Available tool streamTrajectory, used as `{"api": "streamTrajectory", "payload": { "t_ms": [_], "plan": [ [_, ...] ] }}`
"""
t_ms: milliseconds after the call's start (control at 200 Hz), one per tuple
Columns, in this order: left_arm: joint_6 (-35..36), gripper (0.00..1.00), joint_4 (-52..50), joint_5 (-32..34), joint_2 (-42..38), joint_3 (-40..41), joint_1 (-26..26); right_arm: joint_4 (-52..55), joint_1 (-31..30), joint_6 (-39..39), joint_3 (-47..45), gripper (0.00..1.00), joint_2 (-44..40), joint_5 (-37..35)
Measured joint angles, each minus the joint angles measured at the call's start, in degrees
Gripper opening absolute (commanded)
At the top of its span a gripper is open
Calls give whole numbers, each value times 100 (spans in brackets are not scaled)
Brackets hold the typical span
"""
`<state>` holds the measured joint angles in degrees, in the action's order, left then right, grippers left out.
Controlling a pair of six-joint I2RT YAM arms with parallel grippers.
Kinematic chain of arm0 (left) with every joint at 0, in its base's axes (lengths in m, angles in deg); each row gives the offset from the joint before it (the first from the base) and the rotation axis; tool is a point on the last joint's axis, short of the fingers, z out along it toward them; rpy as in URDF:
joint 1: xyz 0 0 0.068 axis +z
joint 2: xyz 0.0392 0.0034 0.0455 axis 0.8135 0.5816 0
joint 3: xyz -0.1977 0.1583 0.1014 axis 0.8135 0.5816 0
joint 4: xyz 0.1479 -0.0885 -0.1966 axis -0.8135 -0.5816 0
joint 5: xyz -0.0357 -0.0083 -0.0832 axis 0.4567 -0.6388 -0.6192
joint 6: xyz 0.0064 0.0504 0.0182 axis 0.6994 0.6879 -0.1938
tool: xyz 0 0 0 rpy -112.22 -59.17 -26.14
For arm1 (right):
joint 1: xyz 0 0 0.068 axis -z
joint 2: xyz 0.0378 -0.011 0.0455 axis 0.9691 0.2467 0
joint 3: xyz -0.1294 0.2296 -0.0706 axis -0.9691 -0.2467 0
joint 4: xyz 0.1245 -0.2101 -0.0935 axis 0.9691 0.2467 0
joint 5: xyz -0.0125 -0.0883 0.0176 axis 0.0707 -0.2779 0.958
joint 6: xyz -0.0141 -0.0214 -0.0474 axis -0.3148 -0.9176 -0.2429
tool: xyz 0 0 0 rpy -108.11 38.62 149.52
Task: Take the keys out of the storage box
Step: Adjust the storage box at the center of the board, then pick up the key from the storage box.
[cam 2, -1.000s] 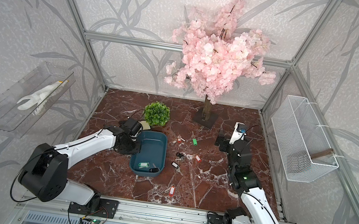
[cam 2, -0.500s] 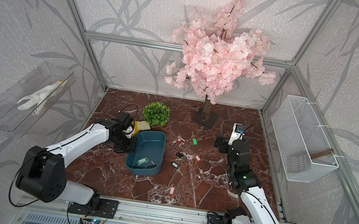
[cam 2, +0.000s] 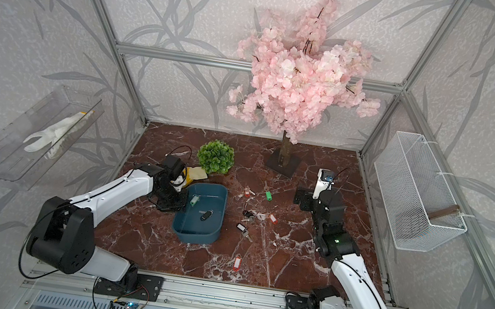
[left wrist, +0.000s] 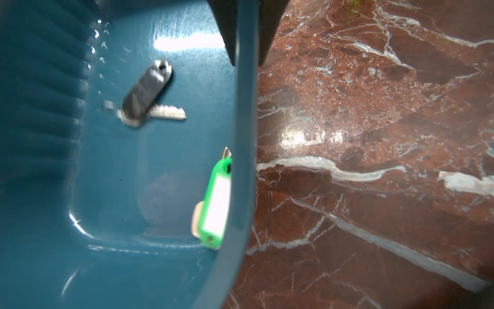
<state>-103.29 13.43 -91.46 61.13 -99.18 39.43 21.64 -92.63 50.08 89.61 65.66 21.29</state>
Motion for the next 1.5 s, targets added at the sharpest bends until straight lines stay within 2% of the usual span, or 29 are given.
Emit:
{"api": "streamTrajectory", "payload": {
  "t_ms": [155,310,585,700,810,970,1145,1355,1499],
  "plan": [
    [2,11,260,197,227,107,-133,269,-2,-118,396,99,260,595],
    [11,26,415,313,339,221,-155,649,-205,-343,855,100,629,1174],
    [39,51,570,627,232,234,-155,1202,-1547,-706,1733,91,1781,1585],
    [-52,59,686,767,-153,378,-155,1589,-2208,-951,2562,87,2647,1609],
    [-256,72,898,964,-730,636,-153,1969,-2717,-1360,3381,87,3491,1676],
    [-835,86,1408,1322,-1799,1320,-138,2170,-3093,-2072,3987,87,4433,1961],
    [-1429,93,1711,1703,-2815,2109,-105,2210,-3115,-2863,4402,81,5320,2334],
    [-1858,96,1775,1991,-3600,2450,-72,2216,-3117,-3659,4765,72,6000,2463],
    [-2138,97,2048,1862,-3866,2787,-68,2164,-3147,-4092,4885,58,6229,2441]
  ]
}}
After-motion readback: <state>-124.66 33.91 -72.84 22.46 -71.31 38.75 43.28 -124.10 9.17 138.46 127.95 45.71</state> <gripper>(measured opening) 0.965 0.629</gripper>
